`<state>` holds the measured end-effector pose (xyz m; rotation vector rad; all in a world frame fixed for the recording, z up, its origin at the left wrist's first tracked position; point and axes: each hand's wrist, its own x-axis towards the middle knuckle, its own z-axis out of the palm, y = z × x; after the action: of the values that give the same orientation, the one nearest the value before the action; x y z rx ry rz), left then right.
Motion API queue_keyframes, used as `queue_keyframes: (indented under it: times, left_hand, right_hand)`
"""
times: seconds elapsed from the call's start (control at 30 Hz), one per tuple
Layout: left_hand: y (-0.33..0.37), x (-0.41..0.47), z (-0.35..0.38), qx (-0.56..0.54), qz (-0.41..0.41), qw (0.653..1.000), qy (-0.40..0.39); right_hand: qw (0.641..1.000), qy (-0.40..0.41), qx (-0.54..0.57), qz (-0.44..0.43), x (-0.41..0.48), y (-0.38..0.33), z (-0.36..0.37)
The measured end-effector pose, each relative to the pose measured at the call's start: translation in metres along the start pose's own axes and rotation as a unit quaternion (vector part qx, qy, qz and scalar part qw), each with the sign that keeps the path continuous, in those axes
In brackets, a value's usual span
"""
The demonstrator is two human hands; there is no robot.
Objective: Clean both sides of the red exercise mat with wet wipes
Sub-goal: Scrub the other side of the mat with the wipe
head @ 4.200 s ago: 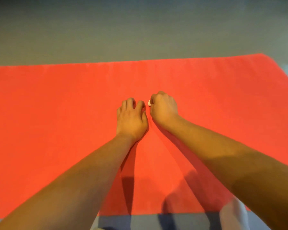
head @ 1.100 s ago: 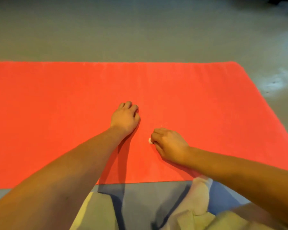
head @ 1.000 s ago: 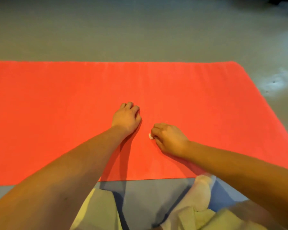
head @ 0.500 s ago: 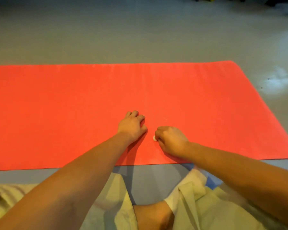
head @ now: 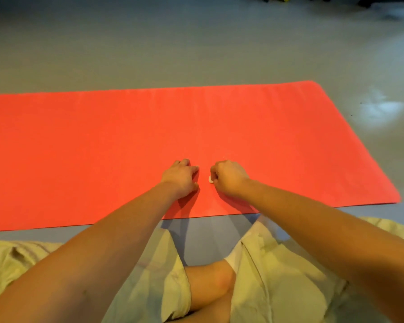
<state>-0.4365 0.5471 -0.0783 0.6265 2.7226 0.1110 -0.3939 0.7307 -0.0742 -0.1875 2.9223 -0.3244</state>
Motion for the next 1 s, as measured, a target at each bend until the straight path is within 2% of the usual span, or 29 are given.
queue_keyframes:
  times: [0.13,0.2,0.27,0.4,0.47,0.63,0.8,0.9,1.0]
  left_hand:
    - [0.006,-0.013,-0.003,0.018,0.012,1.0,-0.005]
    - [0.009,-0.023,-0.001,0.02,0.024,0.999,-0.019]
    - [0.01,-0.033,0.003,0.02,0.04,0.998,-0.035]
    - [0.009,-0.055,0.012,0.02,0.066,0.996,-0.06]
    - [0.006,-0.062,0.019,0.029,0.073,0.995,-0.065]
    - [-0.003,-0.068,0.028,0.027,0.122,0.992,0.006]
    - [0.008,-0.081,0.025,0.091,0.218,0.965,0.118]
    - [0.02,-0.085,0.019,0.137,0.212,0.961,0.114]
    - [0.019,-0.085,0.007,0.17,0.159,0.969,0.086]
  right_hand:
    - [0.994,-0.08,-0.026,-0.064,-0.044,-0.004,0.009]
    - [0.993,-0.104,-0.022,-0.056,-0.051,-0.004,0.011]
    - [0.996,-0.084,0.019,-0.024,-0.047,-0.002,0.009]
    - [0.999,0.014,0.037,-0.001,-0.036,0.0,0.003]
    - [0.999,0.012,0.041,0.006,-0.036,-0.001,0.001]
    - [0.994,-0.075,0.068,-0.031,-0.045,-0.003,-0.009]
    - [0.984,-0.169,0.047,-0.042,-0.058,-0.005,-0.025]
    - [0.984,-0.169,0.043,-0.016,-0.061,-0.006,-0.038]
    - [0.985,-0.166,-0.049,-0.021,-0.068,-0.009,-0.045]
